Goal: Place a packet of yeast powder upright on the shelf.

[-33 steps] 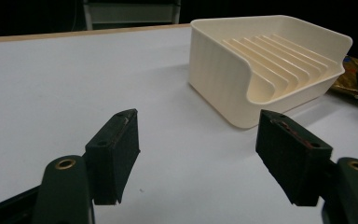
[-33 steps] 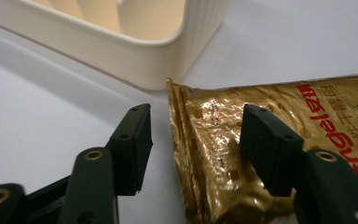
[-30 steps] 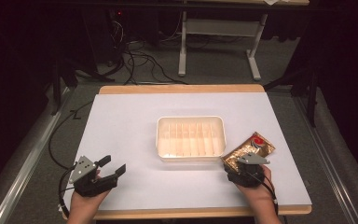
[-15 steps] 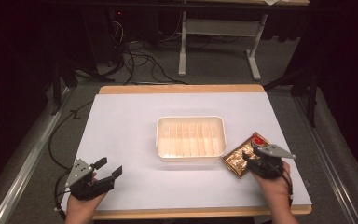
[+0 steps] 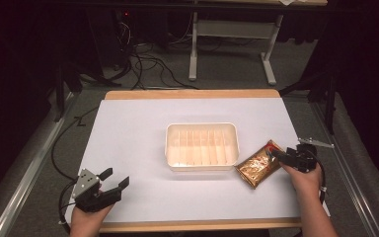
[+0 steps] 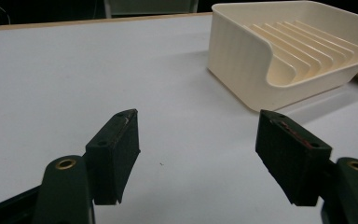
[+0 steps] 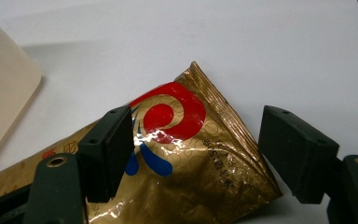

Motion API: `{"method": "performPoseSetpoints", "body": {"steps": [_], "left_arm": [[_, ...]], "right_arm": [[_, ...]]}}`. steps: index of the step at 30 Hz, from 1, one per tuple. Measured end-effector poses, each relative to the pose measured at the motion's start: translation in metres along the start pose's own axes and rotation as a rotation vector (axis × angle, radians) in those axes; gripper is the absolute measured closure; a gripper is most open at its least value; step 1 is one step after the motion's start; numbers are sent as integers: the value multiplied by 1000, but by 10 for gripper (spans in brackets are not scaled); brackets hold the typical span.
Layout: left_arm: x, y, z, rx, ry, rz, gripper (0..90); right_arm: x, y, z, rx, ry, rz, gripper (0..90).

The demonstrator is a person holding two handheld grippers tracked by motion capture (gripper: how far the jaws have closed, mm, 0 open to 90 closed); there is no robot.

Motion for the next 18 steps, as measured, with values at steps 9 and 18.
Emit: {"method": "performPoseSetpoints", "body": {"steps": [9, 18], "left_arm": [[-1, -1, 4, 3, 7, -1, 305], [-3, -2, 3, 1, 9, 8, 305]], "right_arm": [[-5, 7, -2, 38, -26, 42, 326], [-22, 8, -19, -30, 4, 95, 445]]}}
Point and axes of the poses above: each handheld gripper's, and its own axes: z roughly backward along the jaws, y roughly out of its top, x roughly to its right, the point moved 7 cm from there along -z, roughly forward along the jaws, and after that the axes turned 13 degrees about -y, right-handed, at the moved point
